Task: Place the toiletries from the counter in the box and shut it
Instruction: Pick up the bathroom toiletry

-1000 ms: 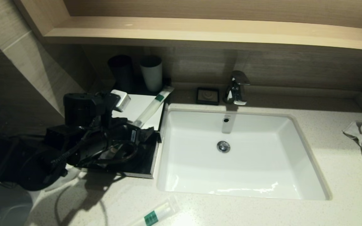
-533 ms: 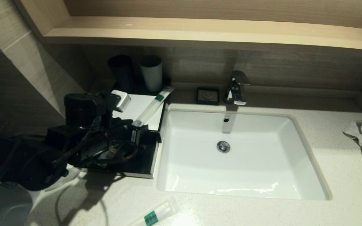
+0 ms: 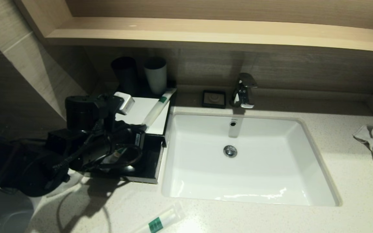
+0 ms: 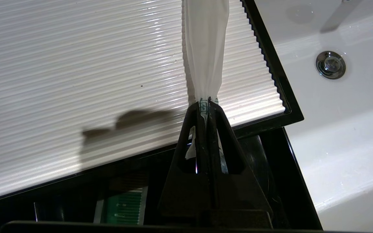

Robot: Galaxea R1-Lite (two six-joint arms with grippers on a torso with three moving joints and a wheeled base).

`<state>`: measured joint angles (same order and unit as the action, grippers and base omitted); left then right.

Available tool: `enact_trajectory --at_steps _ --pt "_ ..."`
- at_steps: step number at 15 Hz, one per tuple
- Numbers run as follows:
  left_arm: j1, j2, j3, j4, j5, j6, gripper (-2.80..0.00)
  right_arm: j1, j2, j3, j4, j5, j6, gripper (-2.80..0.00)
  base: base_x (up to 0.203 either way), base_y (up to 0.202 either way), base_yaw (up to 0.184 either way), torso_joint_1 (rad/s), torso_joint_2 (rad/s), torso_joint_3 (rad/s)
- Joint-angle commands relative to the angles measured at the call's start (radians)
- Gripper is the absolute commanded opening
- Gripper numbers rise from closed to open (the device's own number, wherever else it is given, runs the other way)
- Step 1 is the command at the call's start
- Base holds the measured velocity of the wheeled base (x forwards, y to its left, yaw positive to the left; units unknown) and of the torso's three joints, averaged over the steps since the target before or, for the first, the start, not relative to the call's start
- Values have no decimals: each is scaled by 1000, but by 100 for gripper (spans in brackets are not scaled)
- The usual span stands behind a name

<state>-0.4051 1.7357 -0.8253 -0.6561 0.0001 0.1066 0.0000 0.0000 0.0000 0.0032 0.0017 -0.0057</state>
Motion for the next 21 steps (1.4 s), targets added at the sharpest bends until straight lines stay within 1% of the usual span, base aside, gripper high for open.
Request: enact_trajectory --at_steps 1,12,16,19,21 --pt "0 -4 0 -2 1 1 -280 0 0 0 0 0 0 -280 0 0 0 0 0 0" --pt "2 -59 -11 -2 0 -10 -280 0 0 0 0 0 0 -280 0 0 0 0 0 0" --pt "5 -101 3 2 13 -11 -280 0 0 0 0 0 0 -280 0 0 0 0 0 0" --pt "23 -161 38 14 17 -11 -280 0 0 0 0 0 0 -280 0 0 0 0 0 0" --pt "43 -205 46 49 32 -12 -280 0 0 0 0 0 0 -280 0 0 0 0 0 0"
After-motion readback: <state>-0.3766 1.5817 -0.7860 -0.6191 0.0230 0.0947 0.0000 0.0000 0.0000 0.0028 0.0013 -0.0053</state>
